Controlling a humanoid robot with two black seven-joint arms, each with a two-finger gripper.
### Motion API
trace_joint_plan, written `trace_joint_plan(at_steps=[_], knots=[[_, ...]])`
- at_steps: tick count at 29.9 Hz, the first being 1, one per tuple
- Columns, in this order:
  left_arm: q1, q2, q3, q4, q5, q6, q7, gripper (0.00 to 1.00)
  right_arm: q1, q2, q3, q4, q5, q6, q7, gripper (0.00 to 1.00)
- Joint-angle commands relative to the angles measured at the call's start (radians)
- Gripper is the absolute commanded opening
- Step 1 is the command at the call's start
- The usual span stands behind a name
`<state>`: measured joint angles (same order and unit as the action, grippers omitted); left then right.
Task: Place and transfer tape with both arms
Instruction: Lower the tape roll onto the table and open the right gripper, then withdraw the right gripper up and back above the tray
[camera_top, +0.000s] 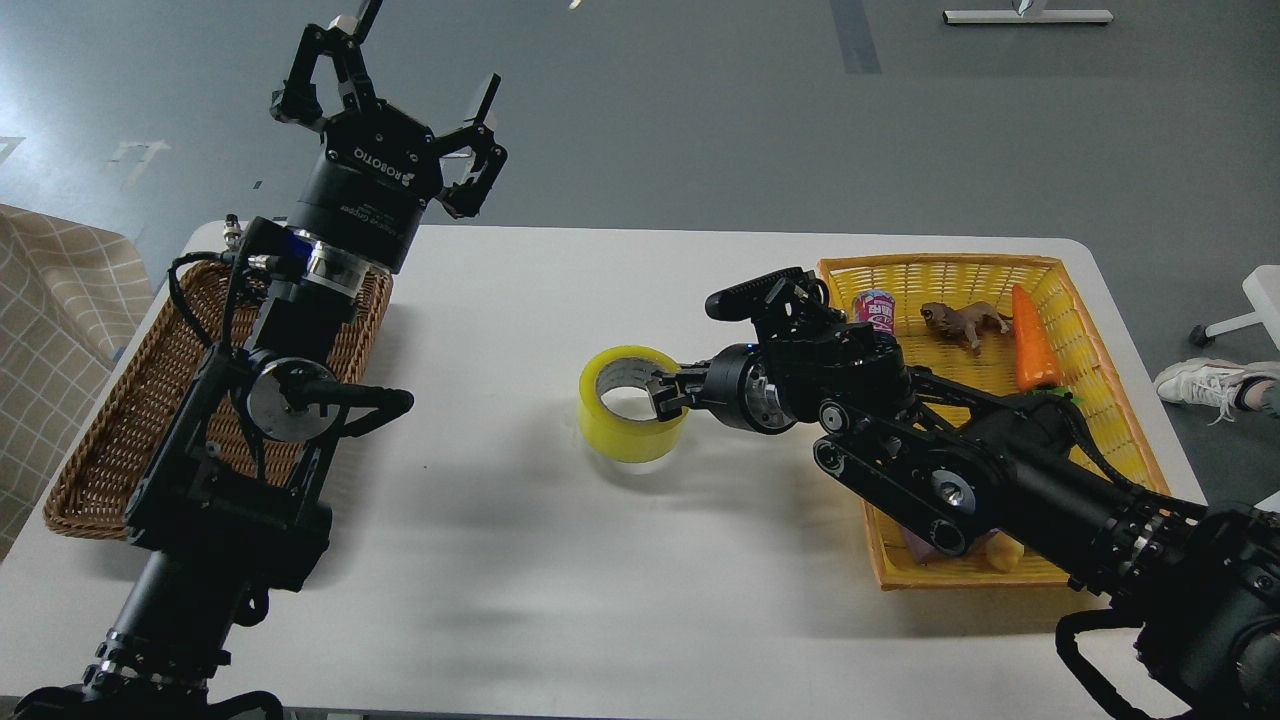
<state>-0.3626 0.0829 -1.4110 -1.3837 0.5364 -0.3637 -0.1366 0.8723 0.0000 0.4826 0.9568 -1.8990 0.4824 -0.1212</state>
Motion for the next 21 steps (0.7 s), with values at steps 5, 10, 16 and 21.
trace_joint_plan(at_steps=[5, 10, 16, 21], knots=[[0.005, -0.002, -0.003, 0.000, -0.001, -0.003, 0.000, 0.98, -0.036, 0.000, 0.001, -0.003, 0.001, -0.057, 0.000, 0.58], [0.008, -0.002, 0.001, 0.000, -0.001, -0.003, 0.002, 0.98, -0.032, 0.000, 0.051, -0.030, 0.003, -0.093, 0.000, 0.64], [0.001, 0.012, 0.006, 0.000, -0.001, -0.003, 0.003, 0.98, 0.002, 0.000, 0.178, -0.003, 0.012, -0.119, 0.000, 0.96], [-0.010, 0.037, 0.007, 0.000, 0.002, -0.023, 0.005, 0.98, 0.004, 0.000, 0.390, 0.079, 0.018, -0.119, -0.001, 0.99]])
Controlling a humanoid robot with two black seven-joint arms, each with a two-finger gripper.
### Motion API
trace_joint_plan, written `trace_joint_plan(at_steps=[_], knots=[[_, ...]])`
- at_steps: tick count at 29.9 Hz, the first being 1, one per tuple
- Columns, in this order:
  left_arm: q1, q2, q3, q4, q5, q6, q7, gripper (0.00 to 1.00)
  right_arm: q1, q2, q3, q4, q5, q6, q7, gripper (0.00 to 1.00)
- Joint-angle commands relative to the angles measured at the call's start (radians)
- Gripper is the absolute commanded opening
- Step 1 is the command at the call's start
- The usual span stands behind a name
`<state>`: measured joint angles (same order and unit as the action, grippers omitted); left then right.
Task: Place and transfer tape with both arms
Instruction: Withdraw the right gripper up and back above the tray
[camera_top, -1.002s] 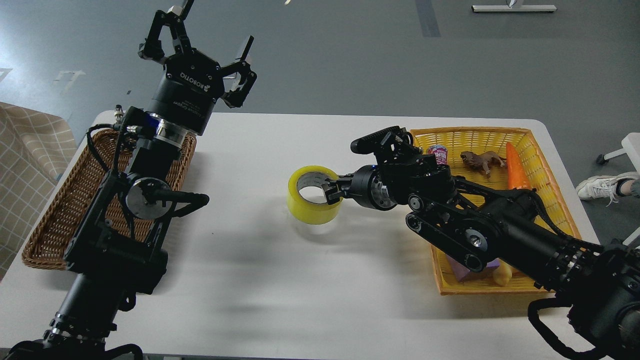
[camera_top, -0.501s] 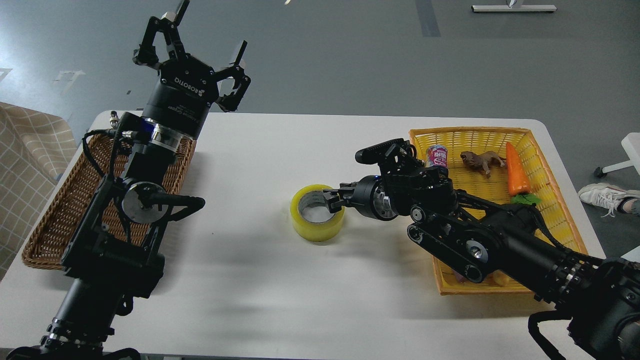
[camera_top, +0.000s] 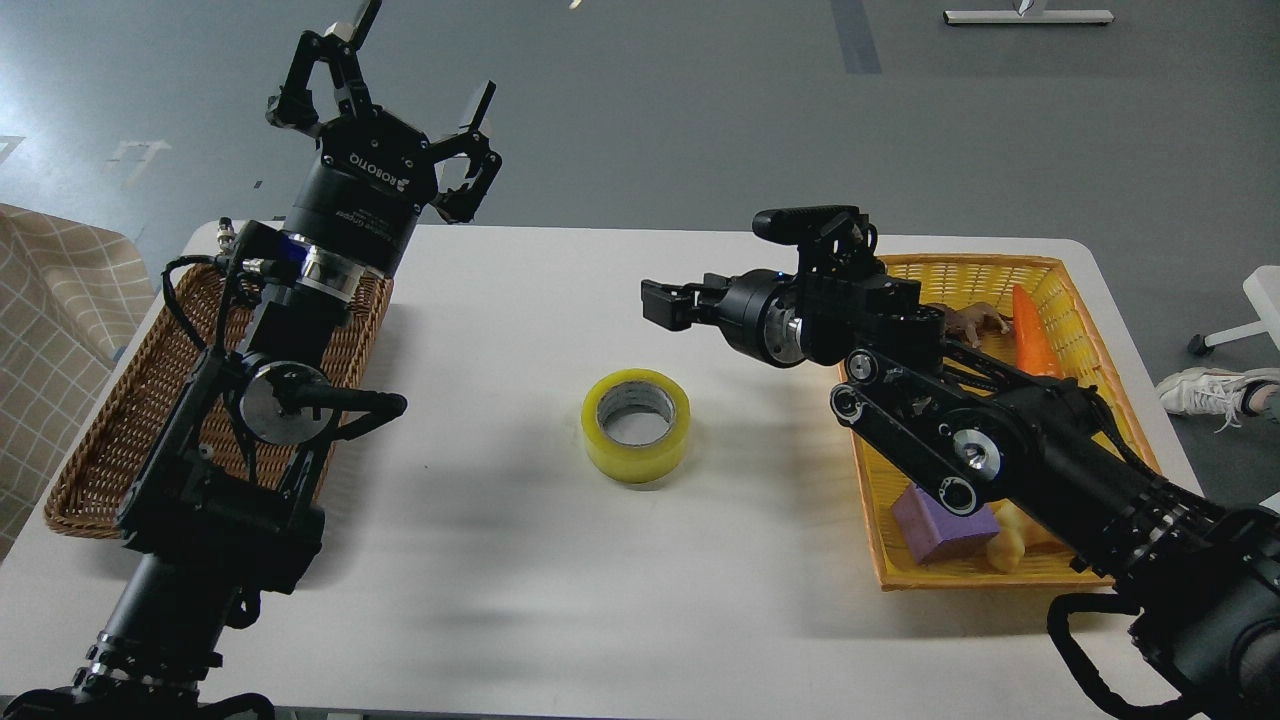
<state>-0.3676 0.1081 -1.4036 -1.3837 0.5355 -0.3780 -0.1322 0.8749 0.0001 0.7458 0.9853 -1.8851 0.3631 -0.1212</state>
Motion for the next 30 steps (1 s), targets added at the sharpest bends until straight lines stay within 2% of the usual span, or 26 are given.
trace_joint_plan(at_steps=[1, 6, 9, 11, 14, 15, 19, 23, 25, 30], knots=[[-0.005, 0.018, 0.002, 0.000, 0.004, -0.009, 0.000, 0.98, -0.005, 0.000, 0.189, 0.082, 0.006, 0.003, -0.006, 1.00], [-0.011, 0.031, 0.006, 0.000, 0.005, -0.009, 0.000, 0.98, -0.062, 0.000, 0.389, 0.208, 0.105, 0.005, -0.009, 1.00], [-0.011, 0.033, 0.008, 0.000, 0.006, -0.009, 0.000, 0.98, -0.154, 0.000, 0.480, 0.323, 0.256, 0.005, -0.009, 1.00], [-0.010, 0.033, 0.008, 0.000, 0.006, -0.009, 0.000, 0.98, -0.264, -0.018, 0.538, 0.461, 0.421, 0.007, -0.011, 1.00], [0.004, 0.028, 0.006, -0.004, 0.011, -0.044, -0.006, 0.98, -0.359, -0.061, 0.613, 0.556, 0.630, 0.008, -0.006, 1.00], [0.004, 0.028, 0.006, -0.005, 0.011, -0.044, -0.006, 0.98, -0.359, -0.061, 0.613, 0.556, 0.630, 0.008, -0.006, 1.00], [0.081, 0.015, 0.006, -0.041, 0.047, -0.067, -0.093, 0.98, -0.454, -0.065, 0.757, 0.602, 0.814, 0.010, 0.005, 1.00], [0.098, 0.002, 0.003, -0.058, 0.092, -0.061, -0.104, 0.98, -0.493, -0.055, 0.848, 0.633, 0.912, 0.014, 0.017, 1.00], [0.113, 0.005, 0.002, -0.063, 0.093, -0.021, -0.107, 0.98, -0.505, -0.055, 0.874, 0.639, 0.992, 0.046, 0.017, 1.00], [0.114, 0.002, 0.005, -0.075, 0.122, 0.105, -0.109, 0.98, -0.510, -0.057, 0.880, 0.638, 1.011, 0.065, 0.017, 1.00]])
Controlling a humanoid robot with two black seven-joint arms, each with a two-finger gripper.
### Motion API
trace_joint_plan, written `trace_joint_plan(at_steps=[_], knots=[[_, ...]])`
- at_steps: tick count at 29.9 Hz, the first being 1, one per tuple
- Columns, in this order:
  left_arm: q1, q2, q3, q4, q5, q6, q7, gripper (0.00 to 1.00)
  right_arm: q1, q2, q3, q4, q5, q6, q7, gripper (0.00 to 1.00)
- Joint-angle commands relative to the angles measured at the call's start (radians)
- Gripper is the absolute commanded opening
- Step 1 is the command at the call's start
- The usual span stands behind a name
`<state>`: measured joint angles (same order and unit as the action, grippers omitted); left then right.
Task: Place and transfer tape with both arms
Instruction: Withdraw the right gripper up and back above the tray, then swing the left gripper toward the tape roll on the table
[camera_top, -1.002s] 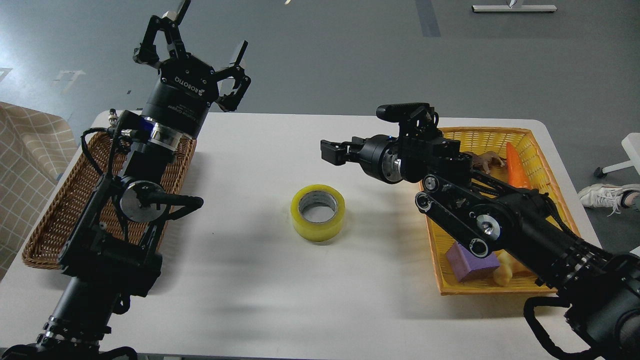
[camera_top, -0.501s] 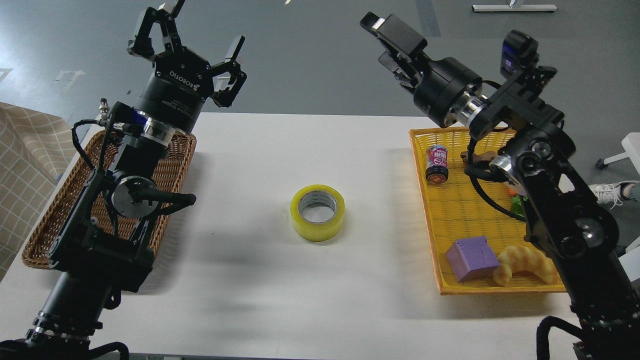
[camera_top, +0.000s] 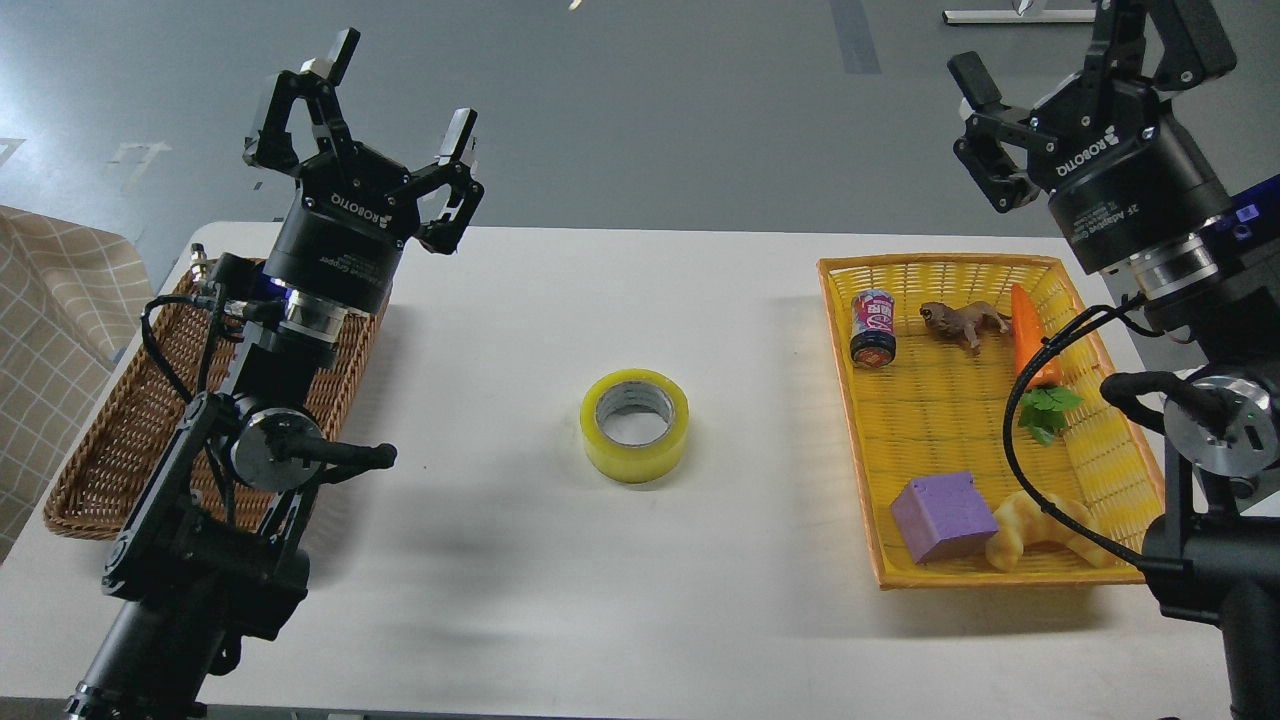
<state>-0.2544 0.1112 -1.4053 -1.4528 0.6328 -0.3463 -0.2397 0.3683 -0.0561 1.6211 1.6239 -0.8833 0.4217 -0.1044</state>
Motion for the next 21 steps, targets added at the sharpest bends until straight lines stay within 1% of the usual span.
trace_joint_plan(at_steps=[1, 5, 7, 8, 10, 11, 12, 14, 16, 17, 19, 21], knots=[[0.001, 0.007, 0.008, -0.009, 0.065, 0.084, -0.001, 0.98, -0.003, -0.001, 0.005, -0.001, 0.009, 0.006, 0.000, 1.00], [-0.005, 0.037, 0.011, -0.035, 0.266, 0.116, 0.013, 0.98, -0.012, -0.001, 0.005, -0.001, 0.009, 0.006, 0.000, 1.00], [-0.003, 0.089, 0.015, -0.086, 0.462, 0.186, 0.019, 0.98, -0.028, -0.001, 0.006, -0.006, 0.007, 0.006, 0.000, 1.00], [-0.003, 0.103, 0.023, -0.096, 0.502, 0.194, 0.022, 0.98, -0.034, -0.001, 0.006, -0.006, 0.007, 0.006, 0.000, 1.00], [-0.003, 0.184, 0.109, -0.113, 0.626, 0.193, 0.039, 0.98, -0.046, -0.001, 0.006, -0.010, 0.007, 0.005, 0.000, 1.00], [-0.003, 0.185, 0.109, -0.113, 0.627, 0.193, 0.039, 0.98, -0.046, -0.001, 0.006, -0.010, 0.007, 0.005, 0.000, 1.00], [-0.006, 0.227, 0.173, -0.118, 0.687, 0.197, 0.045, 0.98, -0.054, -0.001, 0.005, -0.012, 0.006, 0.005, -0.001, 1.00], [-0.006, 0.258, 0.239, -0.126, 0.814, 0.213, 0.054, 0.98, -0.058, -0.001, 0.005, -0.009, 0.006, 0.005, -0.001, 1.00], [-0.005, 0.258, 0.278, -0.118, 0.977, 0.230, 0.054, 0.98, -0.057, 0.001, 0.005, -0.003, 0.007, 0.005, -0.001, 1.00], [0.001, 0.255, 0.284, -0.109, 1.095, 0.234, 0.056, 0.98, -0.051, 0.001, 0.005, -0.001, 0.007, 0.005, -0.001, 1.00], [0.004, 0.251, 0.284, -0.098, 1.220, 0.234, 0.056, 0.98, -0.045, 0.001, 0.005, -0.001, 0.007, 0.005, -0.001, 1.00], [0.001, 0.220, 0.289, -0.077, 1.420, 0.234, 0.059, 0.98, -0.037, -0.001, 0.005, 0.001, 0.007, 0.006, -0.004, 1.00]])
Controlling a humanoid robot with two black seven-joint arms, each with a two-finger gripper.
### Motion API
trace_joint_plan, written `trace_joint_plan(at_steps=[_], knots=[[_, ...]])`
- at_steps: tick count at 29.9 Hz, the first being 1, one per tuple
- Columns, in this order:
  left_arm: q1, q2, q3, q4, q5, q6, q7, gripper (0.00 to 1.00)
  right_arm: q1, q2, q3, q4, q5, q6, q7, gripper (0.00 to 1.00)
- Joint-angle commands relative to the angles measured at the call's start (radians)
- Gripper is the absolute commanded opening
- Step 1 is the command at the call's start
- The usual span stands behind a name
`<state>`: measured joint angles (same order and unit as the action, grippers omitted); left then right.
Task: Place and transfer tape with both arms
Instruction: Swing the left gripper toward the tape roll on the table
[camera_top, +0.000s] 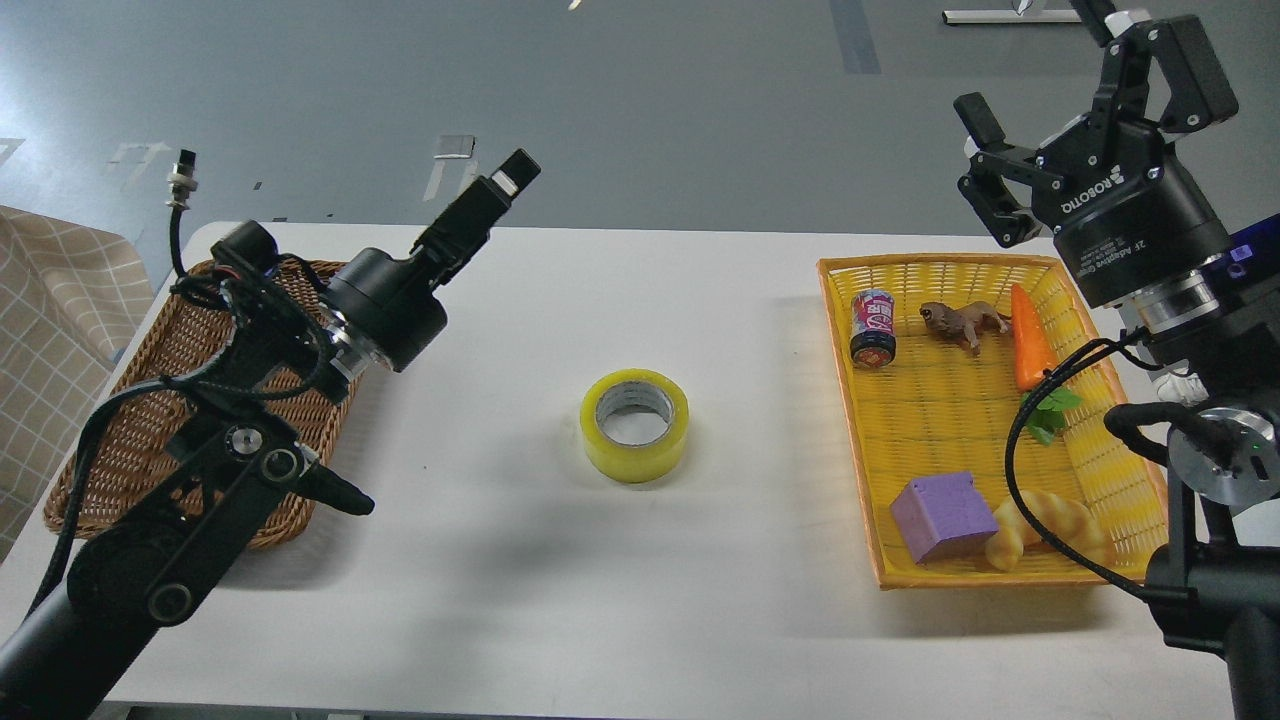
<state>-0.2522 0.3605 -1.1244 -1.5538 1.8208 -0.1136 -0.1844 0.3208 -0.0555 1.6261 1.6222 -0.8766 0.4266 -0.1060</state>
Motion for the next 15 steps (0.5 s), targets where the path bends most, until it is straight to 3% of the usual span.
trace_joint_plan(at_steps=[1, 7, 12, 15], knots=[[-0.005, -0.035, 0.011, 0.037, 0.270, 0.000, 0.005, 0.98, 0.011, -0.003, 0.000, 0.002, 0.002, 0.003, -0.003, 1.00], [-0.061, -0.046, 0.102, 0.158, 0.361, 0.000, 0.089, 0.98, 0.024, -0.009, 0.003, 0.024, 0.002, 0.008, -0.003, 1.00], [-0.094, -0.045, 0.239, 0.181, 0.361, 0.000, 0.105, 0.98, 0.040, -0.009, 0.005, 0.024, 0.001, 0.008, -0.006, 1.00], [-0.136, -0.075, 0.305, 0.257, 0.361, 0.000, 0.140, 0.98, 0.046, -0.010, 0.005, 0.022, 0.002, 0.015, -0.006, 1.00]])
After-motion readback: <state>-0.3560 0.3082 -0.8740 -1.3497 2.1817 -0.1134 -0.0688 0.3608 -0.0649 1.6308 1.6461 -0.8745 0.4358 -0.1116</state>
